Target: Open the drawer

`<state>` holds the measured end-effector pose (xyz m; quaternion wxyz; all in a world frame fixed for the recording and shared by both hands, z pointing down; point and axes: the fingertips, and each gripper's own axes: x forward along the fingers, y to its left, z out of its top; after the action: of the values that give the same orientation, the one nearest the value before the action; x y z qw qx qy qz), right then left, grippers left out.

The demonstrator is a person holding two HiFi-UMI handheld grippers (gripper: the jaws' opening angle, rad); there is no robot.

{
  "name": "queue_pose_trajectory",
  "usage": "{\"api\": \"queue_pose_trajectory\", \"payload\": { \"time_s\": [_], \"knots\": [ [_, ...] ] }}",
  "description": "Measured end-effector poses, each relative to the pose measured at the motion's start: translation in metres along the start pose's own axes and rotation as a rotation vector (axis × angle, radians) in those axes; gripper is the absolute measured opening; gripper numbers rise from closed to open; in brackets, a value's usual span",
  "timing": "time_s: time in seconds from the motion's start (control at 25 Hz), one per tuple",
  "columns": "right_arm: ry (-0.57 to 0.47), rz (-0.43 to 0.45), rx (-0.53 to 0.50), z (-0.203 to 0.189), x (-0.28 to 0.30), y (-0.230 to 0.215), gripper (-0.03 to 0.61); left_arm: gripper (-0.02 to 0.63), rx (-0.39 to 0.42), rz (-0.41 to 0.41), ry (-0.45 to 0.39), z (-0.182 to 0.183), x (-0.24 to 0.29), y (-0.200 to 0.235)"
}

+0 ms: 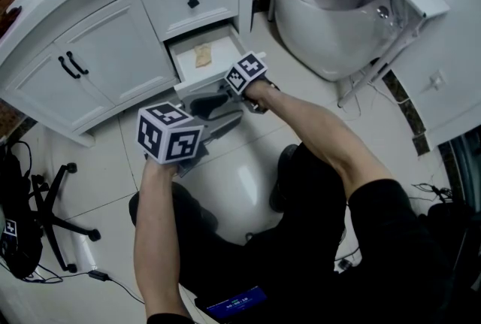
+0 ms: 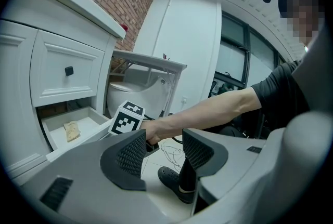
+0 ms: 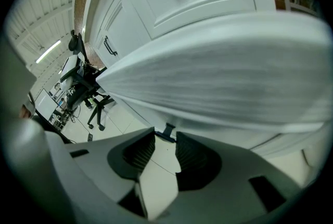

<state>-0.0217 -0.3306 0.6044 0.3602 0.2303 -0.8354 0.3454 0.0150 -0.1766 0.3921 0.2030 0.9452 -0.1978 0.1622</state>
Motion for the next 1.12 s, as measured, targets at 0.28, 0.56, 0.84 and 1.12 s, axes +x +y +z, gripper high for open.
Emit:
{"api": "queue_pose_trajectory", "payload": {
  "time_s": [0.28,0.56,0.84,1.12],
  "knots": [
    [0.006,0.007,-0.008,-0.003,-0.001,0.002,0.146,0.215,0.001,0.000,-0.005,0.001,-0.003,-0.004],
    [-0.001,-0.024,-0.024,-0.003,-0.003,0.004,0.141,0.215,0.010,-0.004,-0.002,-0.002,-0.006,-0.014],
    [-0.006,-0.042,-0.028,-0.002,-0.004,0.002,0.143,0.215,0.000,0.019,-0.018,-0.004,-0.020,-0.012],
    [-0.014,-0.089,-0.011,-0.003,-0.004,0.002,0.152,0.215,-0.001,0.021,-0.020,-0.006,-0.023,-0.013]
  ]
}}
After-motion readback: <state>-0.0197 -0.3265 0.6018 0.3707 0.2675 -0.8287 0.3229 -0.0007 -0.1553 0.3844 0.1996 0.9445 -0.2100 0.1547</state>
